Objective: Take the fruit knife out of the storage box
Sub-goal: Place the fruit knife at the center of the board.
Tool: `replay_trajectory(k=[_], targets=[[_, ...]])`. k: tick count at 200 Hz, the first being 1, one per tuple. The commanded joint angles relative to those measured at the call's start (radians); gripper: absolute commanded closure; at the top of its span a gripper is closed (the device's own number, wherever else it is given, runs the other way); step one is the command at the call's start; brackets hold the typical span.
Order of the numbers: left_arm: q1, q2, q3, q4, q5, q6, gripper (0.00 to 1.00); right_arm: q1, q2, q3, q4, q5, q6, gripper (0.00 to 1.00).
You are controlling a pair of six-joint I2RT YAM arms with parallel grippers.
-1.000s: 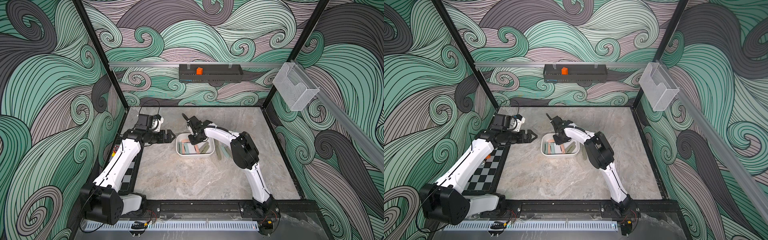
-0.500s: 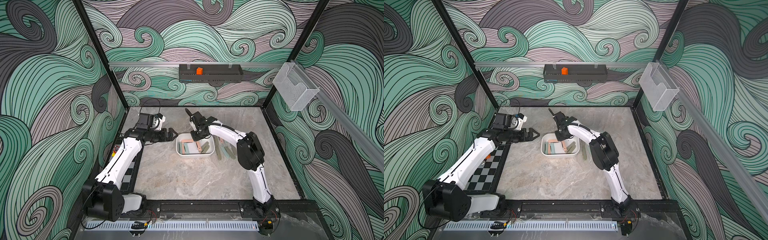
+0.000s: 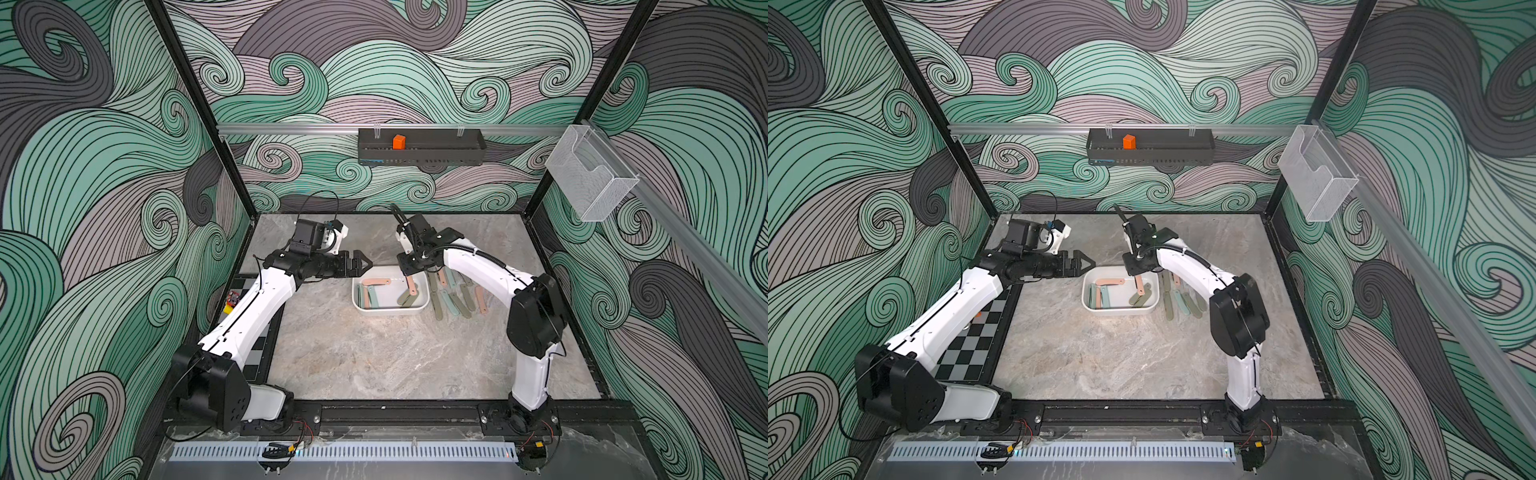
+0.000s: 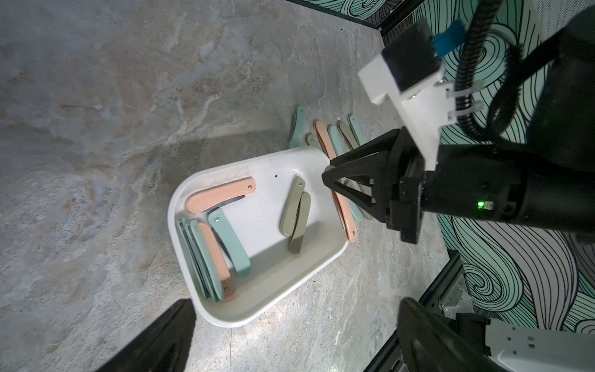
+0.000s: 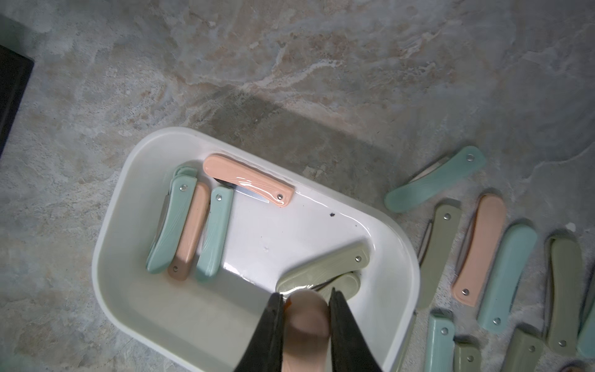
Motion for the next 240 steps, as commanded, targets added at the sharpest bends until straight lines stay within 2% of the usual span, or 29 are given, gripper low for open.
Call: replay_trajectory(k=[1, 75, 117, 167, 209, 230, 240], targets=[[-0.056, 0.019, 0.041, 0.016, -0.045, -0.01, 0.01, -0.028, -0.095, -0.078, 0.001, -0.006, -0.008, 0.82], [-0.248, 0.022, -0.024, 0.02, -0.13, -0.039, 0.01, -0.074, -0.431, -0.497, 0.065, 0.013, 0.045, 0.79], [-0.368, 0.022, -0.084, 0.058, -0.189, -0.08, 0.01, -0.074, -0.531, -0.719, 0.133, -0.028, 0.097, 0.79], [-0.435, 0.02, -0.138, 0.076, -0.238, -0.112, 0.01, -0.064, -0.535, -0.884, 0.235, -0.076, 0.147, 0.8], [-0.439, 0.009, -0.124, 0.04, -0.292, -0.107, 0.01, -0.037, -0.464, -0.915, 0.27, -0.073, 0.168, 0.81], [-0.439, 0.012, -0.099, 0.013, -0.319, -0.092, 0.01, -0.033, -0.435, -0.909, 0.265, -0.069, 0.181, 0.77], [-0.439, 0.019, -0.085, -0.005, -0.329, -0.085, 0.01, -0.032, -0.42, -0.906, 0.264, -0.07, 0.186, 0.7]])
